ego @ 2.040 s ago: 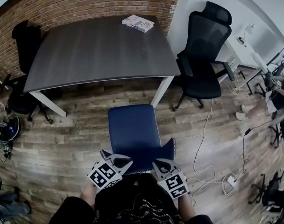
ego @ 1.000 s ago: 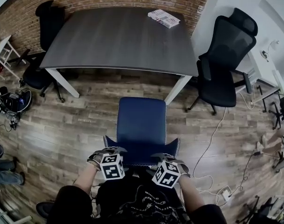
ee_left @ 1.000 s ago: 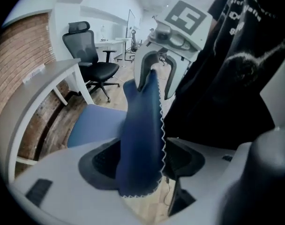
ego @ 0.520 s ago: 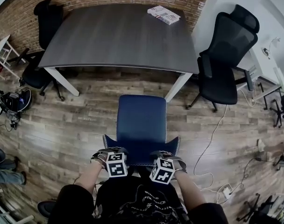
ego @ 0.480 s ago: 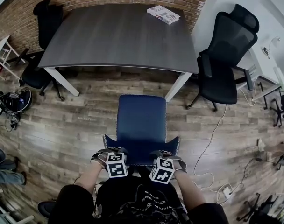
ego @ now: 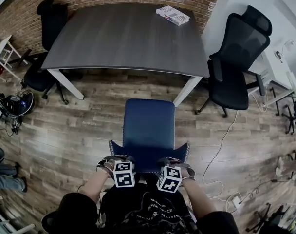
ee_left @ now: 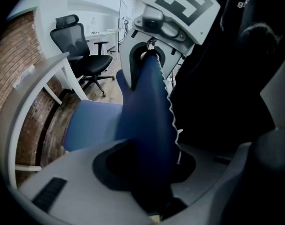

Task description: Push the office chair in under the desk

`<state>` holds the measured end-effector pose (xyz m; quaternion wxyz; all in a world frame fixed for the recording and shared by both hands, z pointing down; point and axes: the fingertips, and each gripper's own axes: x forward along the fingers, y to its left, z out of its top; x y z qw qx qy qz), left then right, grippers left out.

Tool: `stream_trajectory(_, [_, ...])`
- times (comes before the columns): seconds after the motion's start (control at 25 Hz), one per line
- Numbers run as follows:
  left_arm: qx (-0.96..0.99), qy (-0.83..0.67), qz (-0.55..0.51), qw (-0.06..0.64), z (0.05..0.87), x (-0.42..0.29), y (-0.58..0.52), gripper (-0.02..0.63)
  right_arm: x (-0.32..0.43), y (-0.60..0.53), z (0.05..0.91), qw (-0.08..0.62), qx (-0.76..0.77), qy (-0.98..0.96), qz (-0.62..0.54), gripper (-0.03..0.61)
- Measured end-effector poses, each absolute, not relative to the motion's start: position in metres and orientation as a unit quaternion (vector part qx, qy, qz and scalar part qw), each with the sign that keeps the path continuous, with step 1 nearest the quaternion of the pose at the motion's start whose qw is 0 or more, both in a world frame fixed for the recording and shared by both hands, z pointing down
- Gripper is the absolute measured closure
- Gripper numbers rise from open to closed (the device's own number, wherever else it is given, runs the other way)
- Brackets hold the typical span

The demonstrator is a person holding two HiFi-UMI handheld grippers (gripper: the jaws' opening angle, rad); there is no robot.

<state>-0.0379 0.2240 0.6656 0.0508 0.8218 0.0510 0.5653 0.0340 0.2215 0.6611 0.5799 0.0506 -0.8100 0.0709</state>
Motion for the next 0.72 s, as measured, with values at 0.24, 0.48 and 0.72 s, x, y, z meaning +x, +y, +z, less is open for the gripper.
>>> stream_trajectory(0.24, [0.808, 0.074, 0.583, 0.040, 0.666, -0.037, 0.224, 0.502, 0.037, 0.221, 0.662, 0.600, 0.016, -0.797, 0.069, 0.471])
stream_trajectory(0.48, [0.807, 0.065, 0.585, 0.044, 0.662, -0.043, 0.213, 0.508, 0.031, 0.209, 0.655, 0.590, 0.038, -0.803, 0.071, 0.479])
stream_trajectory(0.72, [0.808, 0.067, 0.583, 0.052, 0.653, -0.042, 0.199, 0.508, 0.032, 0.195, 0.647, 0.586, 0.044, -0.806, 0.074, 0.480])
